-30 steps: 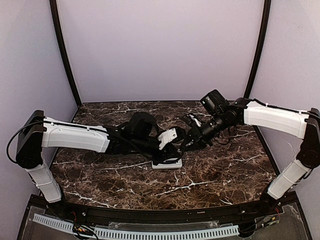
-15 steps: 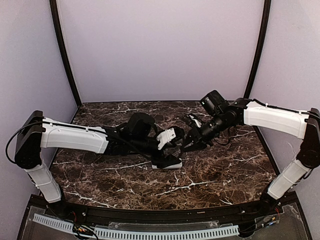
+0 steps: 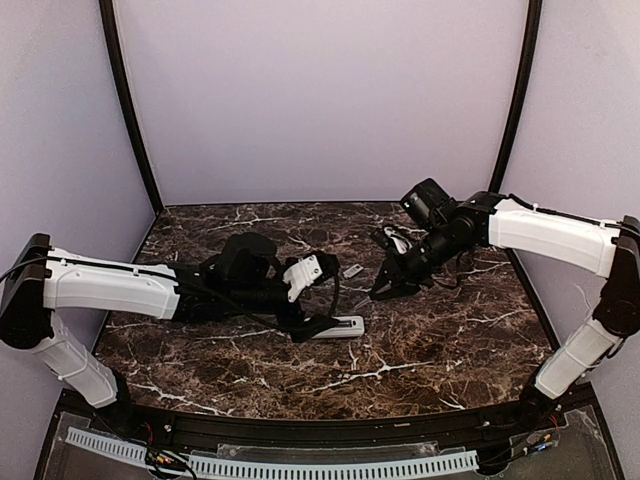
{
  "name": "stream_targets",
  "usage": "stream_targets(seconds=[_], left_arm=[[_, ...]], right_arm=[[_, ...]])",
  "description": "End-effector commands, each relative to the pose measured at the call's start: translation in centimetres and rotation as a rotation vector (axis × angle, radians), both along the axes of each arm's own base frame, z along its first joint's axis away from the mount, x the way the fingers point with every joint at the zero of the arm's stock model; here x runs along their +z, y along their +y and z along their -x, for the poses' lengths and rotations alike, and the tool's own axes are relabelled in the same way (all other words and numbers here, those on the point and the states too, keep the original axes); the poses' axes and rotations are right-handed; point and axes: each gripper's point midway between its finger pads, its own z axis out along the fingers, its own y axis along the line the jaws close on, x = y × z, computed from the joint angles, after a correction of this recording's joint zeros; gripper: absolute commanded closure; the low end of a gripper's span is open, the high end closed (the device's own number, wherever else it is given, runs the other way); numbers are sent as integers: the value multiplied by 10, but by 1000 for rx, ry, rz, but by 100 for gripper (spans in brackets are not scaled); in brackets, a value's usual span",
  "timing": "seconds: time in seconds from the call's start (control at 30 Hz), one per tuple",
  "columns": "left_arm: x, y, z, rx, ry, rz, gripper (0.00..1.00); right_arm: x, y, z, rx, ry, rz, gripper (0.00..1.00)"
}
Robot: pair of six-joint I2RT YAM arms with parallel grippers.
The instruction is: Unload the batteries from the remote control
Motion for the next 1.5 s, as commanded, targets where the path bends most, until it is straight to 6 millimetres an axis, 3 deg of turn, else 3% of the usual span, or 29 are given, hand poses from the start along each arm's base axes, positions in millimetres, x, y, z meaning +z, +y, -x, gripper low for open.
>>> stream_targets(seconds=[0.0,0.27,0.43,0.6,0.77,0.97,1.47], left_arm=[[19,20,-15,136,-73,31,1],[28,46,-38,317,-125,-34,1],[-6,50,-29,238,-87,-185,2],[-34,75,-20,154,-13,-223,1],[-45,77,-16,83,33,-205,2],[-76,80,-24,36,83,-303,5],[-106,45,-34,-72,149,-154,5]], right_arm=[[-7,-14,-14,-46,-87,94,100],[-9,-33,-30,-121,-160,156,100],[4,-35,-29,-101,-209,126,100],[14,-33,-17,-60,-239,49,100],[8,-37,-12,-62,-220,54,100],[2,-39,-8,-58,-206,59,100],[2,-37,-2,-27,-206,32,100]])
